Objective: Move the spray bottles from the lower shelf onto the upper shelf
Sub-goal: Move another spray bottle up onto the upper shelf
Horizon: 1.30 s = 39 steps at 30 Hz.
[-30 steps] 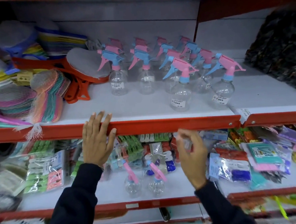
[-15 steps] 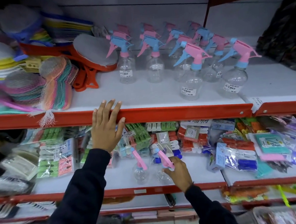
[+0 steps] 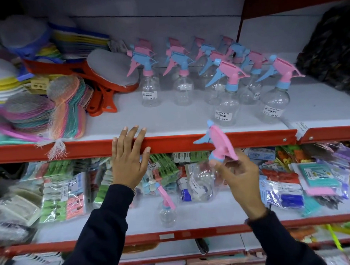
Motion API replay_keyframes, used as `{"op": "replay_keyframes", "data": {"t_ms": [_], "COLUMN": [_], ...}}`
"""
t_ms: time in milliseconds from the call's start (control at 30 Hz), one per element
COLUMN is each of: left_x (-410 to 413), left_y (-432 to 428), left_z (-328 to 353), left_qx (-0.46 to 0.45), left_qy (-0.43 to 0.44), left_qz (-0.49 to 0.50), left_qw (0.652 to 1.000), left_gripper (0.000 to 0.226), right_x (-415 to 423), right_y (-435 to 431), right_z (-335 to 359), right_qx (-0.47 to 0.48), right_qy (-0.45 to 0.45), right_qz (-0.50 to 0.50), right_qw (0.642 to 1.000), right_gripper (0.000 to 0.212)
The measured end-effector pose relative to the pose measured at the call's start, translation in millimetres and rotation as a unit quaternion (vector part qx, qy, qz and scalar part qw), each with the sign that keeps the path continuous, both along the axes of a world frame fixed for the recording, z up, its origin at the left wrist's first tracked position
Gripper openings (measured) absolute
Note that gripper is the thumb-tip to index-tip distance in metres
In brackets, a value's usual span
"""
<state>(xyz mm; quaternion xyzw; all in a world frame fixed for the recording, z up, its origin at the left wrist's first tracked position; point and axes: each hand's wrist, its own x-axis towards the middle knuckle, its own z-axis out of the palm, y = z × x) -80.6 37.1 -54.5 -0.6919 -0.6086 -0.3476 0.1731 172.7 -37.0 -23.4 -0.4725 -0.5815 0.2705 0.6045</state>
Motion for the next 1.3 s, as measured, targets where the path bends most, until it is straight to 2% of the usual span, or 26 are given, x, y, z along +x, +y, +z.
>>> {"op": "replay_keyframes", "data": {"t_ms": [167, 333, 533, 767, 967, 1100, 1300], "left_x": [-1, -3, -6, -7, -5, -5, -12], "left_y": [0, 0, 0, 2, 2, 1, -6], "left_z": [1, 1, 1, 0, 0, 2, 4], "left_qx": [0.001, -0.013, -0.032, -0.033, -0.028, -0.034, -0.04], "left_qy": [0.0, 0.004, 0.014, 0.019, 0.021, 0.02, 0.048], "left_qz": [-0.007, -0.004, -0.006, -0.004, -0.003, -0.005, -0.012], "left_qw": [1.0, 1.0, 0.999, 0.999, 0.999, 0.999, 0.998], "left_gripper": [0.048, 0.047, 0.049, 0.048, 0.048, 0.048, 0.049], "right_x": [-11, -36, -56, -60, -58, -57, -60], "right_y": [28, 84, 142, 154, 151, 147, 92], "right_z": [70, 108, 88, 79, 79, 79, 65], "right_qx": [0.109, 0.129, 0.094, 0.092, 0.078, 0.055, 0.092], "right_qy": [0.038, -0.029, -0.076, -0.124, -0.127, -0.131, -0.062], "right_qz": [-0.022, -0.078, -0.119, -0.148, -0.165, -0.14, -0.128], "right_qw": [0.993, 0.988, 0.985, 0.977, 0.975, 0.98, 0.986], "right_gripper": [0.025, 0.022, 0.03, 0.031, 0.024, 0.028, 0.033]}}
